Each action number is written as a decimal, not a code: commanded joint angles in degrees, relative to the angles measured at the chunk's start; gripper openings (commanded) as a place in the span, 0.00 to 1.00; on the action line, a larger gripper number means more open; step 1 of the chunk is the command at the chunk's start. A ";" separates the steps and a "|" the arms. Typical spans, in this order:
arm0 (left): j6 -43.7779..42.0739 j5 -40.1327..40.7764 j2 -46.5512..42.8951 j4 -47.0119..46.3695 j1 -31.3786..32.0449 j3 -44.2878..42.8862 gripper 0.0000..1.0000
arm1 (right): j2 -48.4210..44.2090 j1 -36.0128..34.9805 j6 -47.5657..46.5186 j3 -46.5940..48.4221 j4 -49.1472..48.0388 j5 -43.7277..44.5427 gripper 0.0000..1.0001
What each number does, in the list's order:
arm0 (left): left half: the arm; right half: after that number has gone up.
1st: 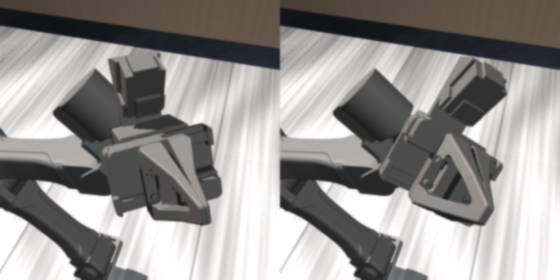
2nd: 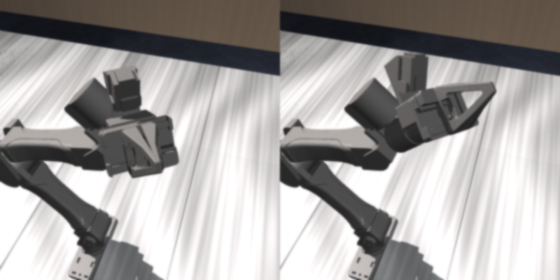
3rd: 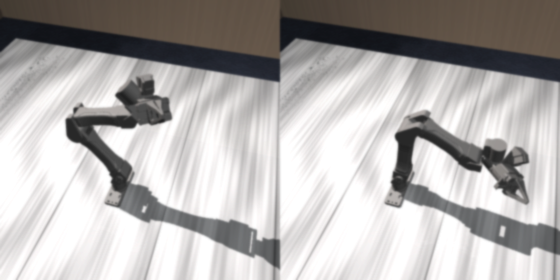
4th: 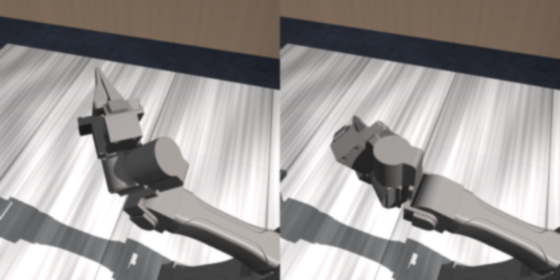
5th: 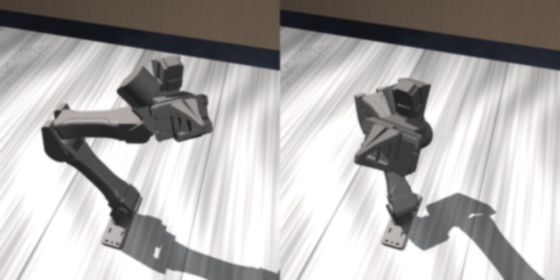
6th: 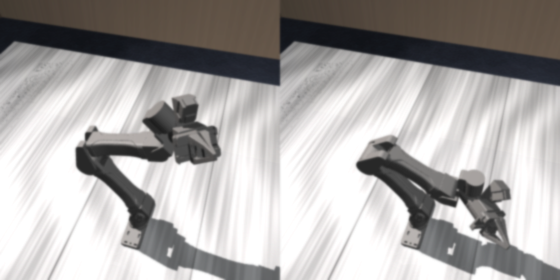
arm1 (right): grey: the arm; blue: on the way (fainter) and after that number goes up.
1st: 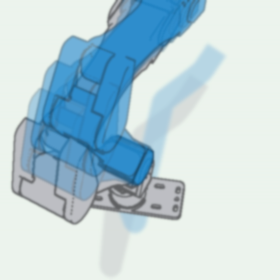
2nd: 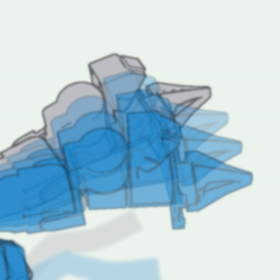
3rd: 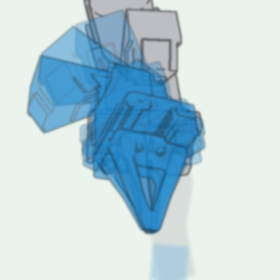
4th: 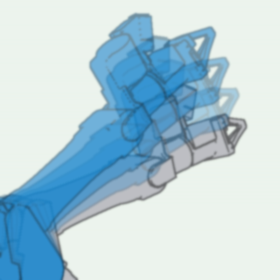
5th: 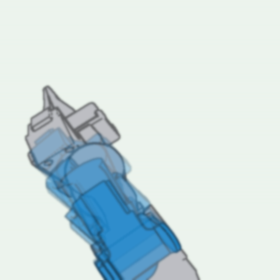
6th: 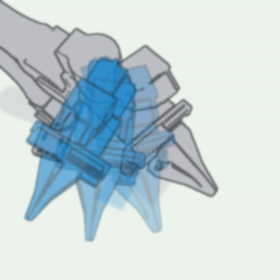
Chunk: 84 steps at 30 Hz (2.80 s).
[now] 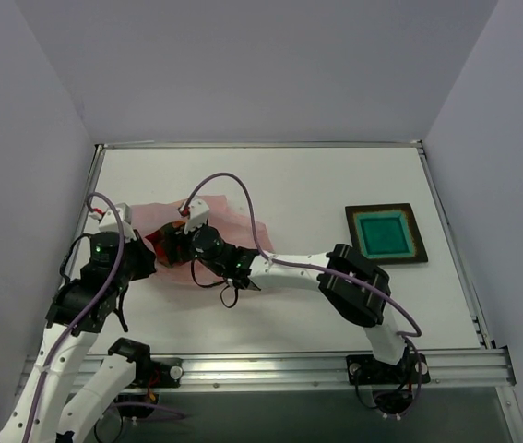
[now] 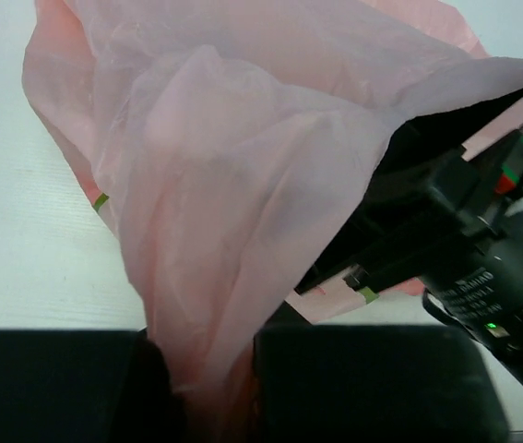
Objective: Take the fake fruits out of the plastic bag
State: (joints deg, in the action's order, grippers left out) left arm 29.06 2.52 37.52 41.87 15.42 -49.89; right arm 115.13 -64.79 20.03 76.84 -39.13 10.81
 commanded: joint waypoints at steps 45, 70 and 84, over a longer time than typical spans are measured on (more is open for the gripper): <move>5.48 4.59 3.18 -10.49 -0.39 -1.44 0.02 | -34.85 -5.17 -6.94 -17.86 4.58 1.40 0.00; -4.62 -6.65 1.42 -7.77 -0.30 -2.67 0.02 | -57.13 53.87 3.07 -32.71 23.16 12.59 0.00; -6.73 -4.11 0.54 -6.45 3.21 -4.08 0.02 | -45.17 72.43 10.63 -42.12 7.85 -2.62 0.00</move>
State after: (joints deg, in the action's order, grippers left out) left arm 23.64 -2.09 38.13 35.77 18.35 -51.68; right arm 69.93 5.45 26.65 35.77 -24.27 11.73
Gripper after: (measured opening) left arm 0.028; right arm 0.062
